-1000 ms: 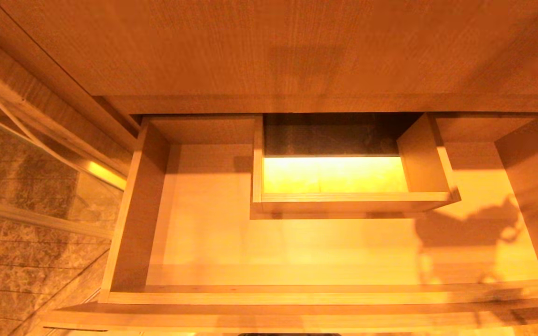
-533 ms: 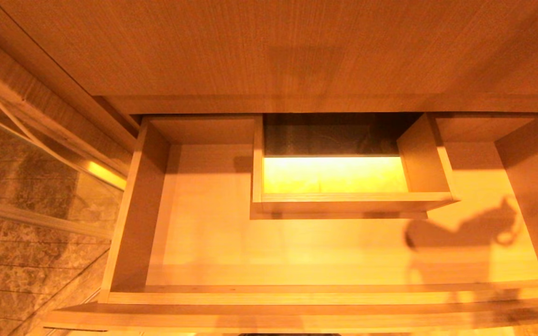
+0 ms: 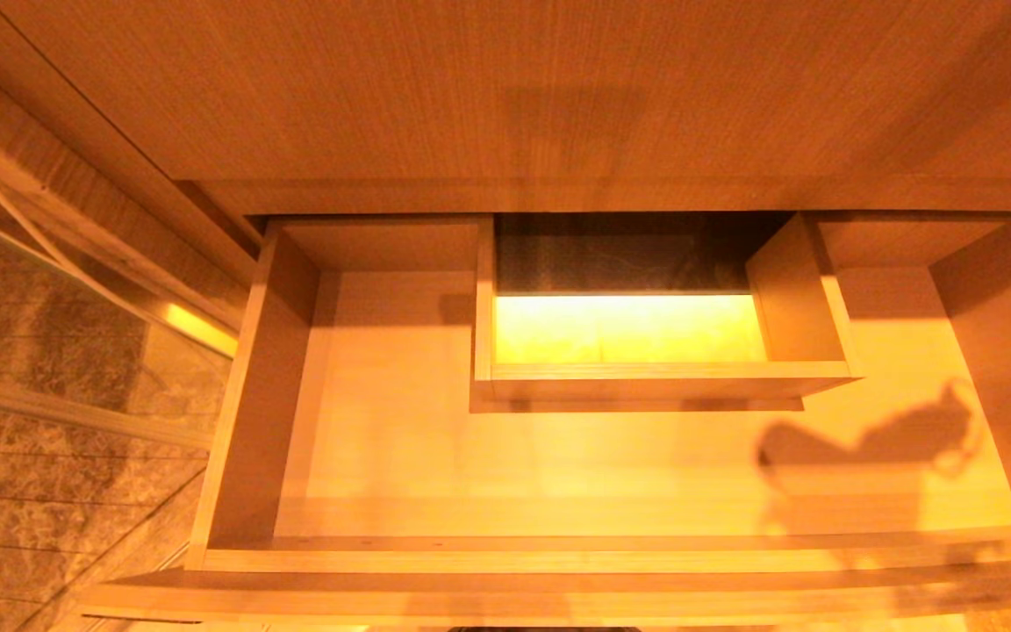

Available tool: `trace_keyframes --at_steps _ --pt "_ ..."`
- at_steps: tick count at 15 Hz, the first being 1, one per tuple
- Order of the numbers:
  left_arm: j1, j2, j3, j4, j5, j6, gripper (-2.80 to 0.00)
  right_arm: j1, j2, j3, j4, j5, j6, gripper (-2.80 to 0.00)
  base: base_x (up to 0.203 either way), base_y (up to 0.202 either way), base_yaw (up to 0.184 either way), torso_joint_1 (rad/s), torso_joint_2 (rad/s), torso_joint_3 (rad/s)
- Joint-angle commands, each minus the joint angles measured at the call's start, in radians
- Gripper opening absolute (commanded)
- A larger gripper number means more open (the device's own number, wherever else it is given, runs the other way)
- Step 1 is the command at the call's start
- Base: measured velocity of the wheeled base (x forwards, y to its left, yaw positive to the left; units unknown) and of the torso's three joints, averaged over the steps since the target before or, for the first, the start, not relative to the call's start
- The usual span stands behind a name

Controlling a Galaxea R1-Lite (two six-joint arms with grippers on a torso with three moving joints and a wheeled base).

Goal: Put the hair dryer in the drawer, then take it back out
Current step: Place it on the countertop

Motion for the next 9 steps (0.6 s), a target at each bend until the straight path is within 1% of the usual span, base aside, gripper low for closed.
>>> trace_keyframes --at_steps 1,6,9 --pt "0.000 0.000 0.002 0.000 0.000 0.001 -2.80 0.000 -0.003 0.004 0.002 -0.001 -0.005 -2.80 0.000 0.000 0.000 0.000 0.00 0.000" --pt "0.000 0.000 0.002 0.000 0.000 -0.001 -2.80 -0.008 -0.006 0.024 0.011 -0.003 -0.015 -2.80 0.000 0.000 0.000 0.000 0.00 0.000" --pt "0.000 0.000 0.002 0.000 0.000 -0.001 -2.80 -0.011 0.025 0.004 0.084 -0.015 -0.010 -2.80 0.000 0.000 0.000 0.000 0.00 0.000"
